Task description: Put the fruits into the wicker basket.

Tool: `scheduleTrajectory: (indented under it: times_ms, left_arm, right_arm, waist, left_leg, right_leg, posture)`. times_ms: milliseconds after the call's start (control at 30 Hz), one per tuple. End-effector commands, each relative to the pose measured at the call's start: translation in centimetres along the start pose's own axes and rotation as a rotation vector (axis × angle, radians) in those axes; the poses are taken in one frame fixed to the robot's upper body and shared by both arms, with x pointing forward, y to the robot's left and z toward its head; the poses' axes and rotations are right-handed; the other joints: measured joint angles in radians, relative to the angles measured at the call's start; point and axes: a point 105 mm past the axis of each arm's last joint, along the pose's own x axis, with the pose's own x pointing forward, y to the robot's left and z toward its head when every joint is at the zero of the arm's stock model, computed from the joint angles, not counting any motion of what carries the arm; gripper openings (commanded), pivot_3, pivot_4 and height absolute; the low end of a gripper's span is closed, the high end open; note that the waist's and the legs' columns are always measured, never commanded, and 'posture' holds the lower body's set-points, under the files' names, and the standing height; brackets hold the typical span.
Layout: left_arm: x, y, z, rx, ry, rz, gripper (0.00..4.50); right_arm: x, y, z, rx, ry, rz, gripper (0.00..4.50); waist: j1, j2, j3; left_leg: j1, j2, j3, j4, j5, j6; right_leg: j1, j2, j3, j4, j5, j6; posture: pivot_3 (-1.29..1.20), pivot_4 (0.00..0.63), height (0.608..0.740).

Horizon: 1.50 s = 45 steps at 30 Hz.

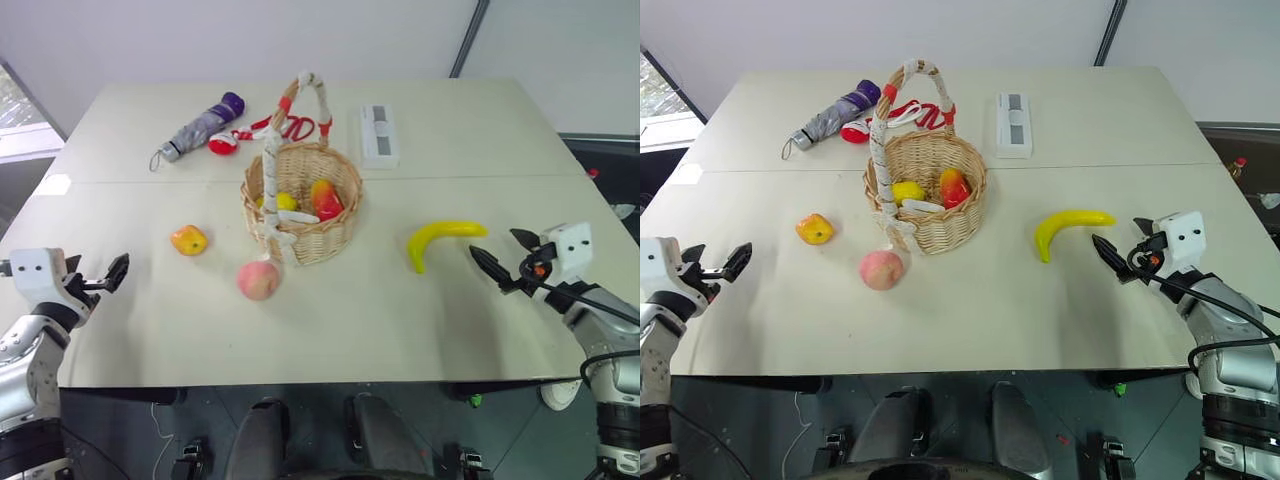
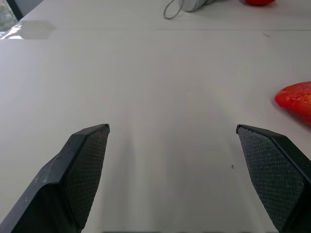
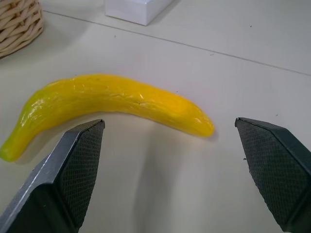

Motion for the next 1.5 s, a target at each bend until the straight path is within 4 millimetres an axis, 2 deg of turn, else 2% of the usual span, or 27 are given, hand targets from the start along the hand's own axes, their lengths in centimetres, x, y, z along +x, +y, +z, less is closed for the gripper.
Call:
scheduleTrajectory:
  times_ms: [33, 300, 467, 633, 733, 867, 1000, 1067, 1200, 1500]
  left_arm:
    - [-0.5, 0.7, 1.3, 0.031, -0.047, 0.028, 4.5]
    - [-0.5, -0.1, 1.2, -0.002, -0.054, 0.006, 4.5]
    - [0.0, -0.8, 1.7, 0.008, -0.062, -0.017, 4.5]
    - [0.3, -3.5, 4.2, 0.056, -0.108, -0.17, 4.5]
    - [0.4, -6.4, 5.4, 0.15, -0.075, -0.325, 4.5]
    - [0.8, -9.0, 5.7, 0.253, -0.014, -0.443, 4.5]
    - [2.3, -9.6, 5.2, 0.336, 0.073, -0.43, 4.5]
    - [3.0, -9.9, 5.2, 0.35, 0.098, -0.421, 4.5]
    - [4.3, -10.7, 5.0, 0.372, 0.148, -0.405, 4.5]
    - [5.4, -11.0, 2.8, 0.463, 0.289, -0.43, 4.5]
  right_arm:
    - [0.2, -0.2, 1.0, -0.018, -0.04, -0.008, 4.49]
    - [0.2, 0.1, 1.2, -0.018, -0.046, -0.004, 4.49]
    - [0.2, 0.6, 2.1, -0.031, -0.068, 0.012, 4.49]
    - [0.8, 3.2, 4.9, -0.042, -0.121, 0.148, 4.49]
    - [0.5, 6.8, 6.7, -0.041, -0.136, 0.322, 4.49]
    - [-0.3, 11.0, 7.4, -0.084, -0.107, 0.51, 4.49]
    - [-0.9, 14.9, 8.4, -0.11, -0.123, 0.667, 4.49]
    - [-0.9, 16.1, 8.7, -0.123, -0.135, 0.706, 4.49]
    - [-0.5, 17.2, 8.8, -0.121, -0.152, 0.734, 4.49]
    - [-0.2, 18.0, 8.9, -0.127, -0.18, 0.752, 4.49]
  waist:
    - [0.0, 0.0, 0.0]
    - [0.0, 0.0, 0.0]
    - [-0.001, 0.0, 0.0]
    - [-0.001, 0.0, 0.0]
    - [-0.001, 0.0, 0.0]
    - [0.0, 0.0, 0.0]
    - [-0.001, 0.0, 0.0]
    - [-0.002, 0.0, 0.0]
    - [0.0, 0.0, 0.0]
    - [0.0, 0.0, 0.0]
  left_leg:
    - [0.0, 0.0, 0.0, 0.0, 0.0, 0.0]
    - [0.0, 0.0, 0.0, 0.0, 0.0, 0.0]
    - [0.0, 0.0, 0.0, 0.0, 0.0, 0.0]
    - [0.0, 0.0, 0.0, 0.0, 0.0, 0.0]
    - [0.0, 0.0, -0.001, 0.0, 0.0, 0.0]
    - [0.0, 0.0, -0.001, 0.0, 0.0, 0.0]
    - [0.0, 0.0, -0.001, 0.0, 0.0, 0.0]
    - [0.0, 0.0, -0.001, 0.0, 0.0, 0.0]
    - [-0.001, -0.001, -0.001, 0.001, 0.0, 0.0]
    - [-0.001, -0.001, -0.001, 0.001, 0.0, 0.0]
  right_leg:
    - [0.0, 0.0, 0.0, 0.0, 0.0, 0.0]
    - [0.0, 0.0, 0.0, 0.0, 0.0, 0.0]
    - [0.0, 0.0, 0.0, 0.0, 0.0, 0.0]
    - [0.0, 0.0, 0.0, 0.0, 0.0, 0.0]
    - [0.0, 0.0, 0.0, 0.001, 0.0, 0.0]
    - [0.0, 0.0, 0.0, 0.0, 0.0, 0.0]
    - [0.0, 0.001, 0.0, 0.0, 0.0, 0.0]
    - [0.0, 0.001, 0.0, 0.0, 0.0, 0.0]
    - [0.0, 0.001, -0.001, 0.0, 0.0, 0.0]
    - [0.0, 0.001, -0.001, 0.0, 0.0, 0.0]
  posture:
    - [0.0, 0.15, 0.74]
    - [0.0, 0.15, 0.74]
    - [0.0, 0.15, 0.74]
    - [0.0, 0.15, 0.74]
    - [0.0, 0.15, 0.74]
    - [0.0, 0.15, 0.74]
    - [0.0, 0.15, 0.74]
    - [0.0, 0.15, 0.74]
    - [0.0, 0.15, 0.74]
    - [0.0, 0.15, 0.74]
